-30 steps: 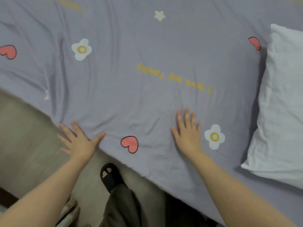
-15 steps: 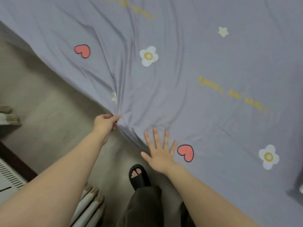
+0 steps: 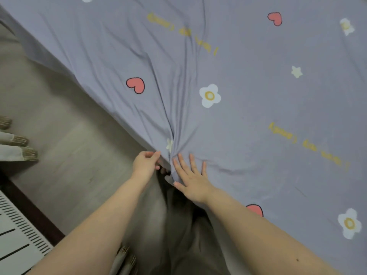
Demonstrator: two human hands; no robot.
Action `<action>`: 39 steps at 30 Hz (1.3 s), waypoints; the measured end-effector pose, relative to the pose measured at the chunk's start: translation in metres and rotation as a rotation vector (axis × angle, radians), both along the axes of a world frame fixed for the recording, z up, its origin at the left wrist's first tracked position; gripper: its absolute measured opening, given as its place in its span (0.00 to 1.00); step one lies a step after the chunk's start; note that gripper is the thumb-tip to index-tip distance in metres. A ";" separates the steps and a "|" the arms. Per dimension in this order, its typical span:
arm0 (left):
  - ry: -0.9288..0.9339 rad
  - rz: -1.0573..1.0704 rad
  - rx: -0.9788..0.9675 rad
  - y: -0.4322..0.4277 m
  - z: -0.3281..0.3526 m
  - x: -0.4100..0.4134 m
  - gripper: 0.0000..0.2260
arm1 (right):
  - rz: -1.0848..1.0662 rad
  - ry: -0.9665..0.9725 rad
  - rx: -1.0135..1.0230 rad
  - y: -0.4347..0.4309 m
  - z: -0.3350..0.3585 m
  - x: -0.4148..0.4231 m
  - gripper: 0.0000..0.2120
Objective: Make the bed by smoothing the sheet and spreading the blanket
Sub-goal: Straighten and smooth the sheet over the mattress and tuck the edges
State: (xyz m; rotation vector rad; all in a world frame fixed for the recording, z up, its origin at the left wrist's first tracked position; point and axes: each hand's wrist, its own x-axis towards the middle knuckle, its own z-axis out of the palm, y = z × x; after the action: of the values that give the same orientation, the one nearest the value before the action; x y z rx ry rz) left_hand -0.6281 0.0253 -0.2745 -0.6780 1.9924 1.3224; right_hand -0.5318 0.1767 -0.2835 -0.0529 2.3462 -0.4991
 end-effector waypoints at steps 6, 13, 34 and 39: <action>0.080 -0.079 -0.105 -0.015 -0.009 -0.073 0.12 | 0.162 0.106 -0.064 -0.024 -0.005 -0.053 0.26; 0.037 -0.534 -0.476 -0.041 -0.008 -0.146 0.15 | -0.120 0.305 -0.097 -0.044 0.009 -0.111 0.31; -0.132 -0.301 -0.296 -0.163 -0.012 -0.236 0.16 | -0.559 0.167 -0.152 -0.097 0.026 -0.240 0.19; -0.129 -0.150 0.016 -0.164 -0.022 -0.313 0.17 | -0.850 0.057 -0.136 -0.105 0.015 -0.289 0.25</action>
State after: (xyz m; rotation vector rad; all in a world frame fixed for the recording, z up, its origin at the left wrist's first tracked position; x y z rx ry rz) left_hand -0.9406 -0.1384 -0.2963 -0.5793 1.8885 1.1756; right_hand -0.8204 0.0714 -0.2683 0.9039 2.3015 -1.0632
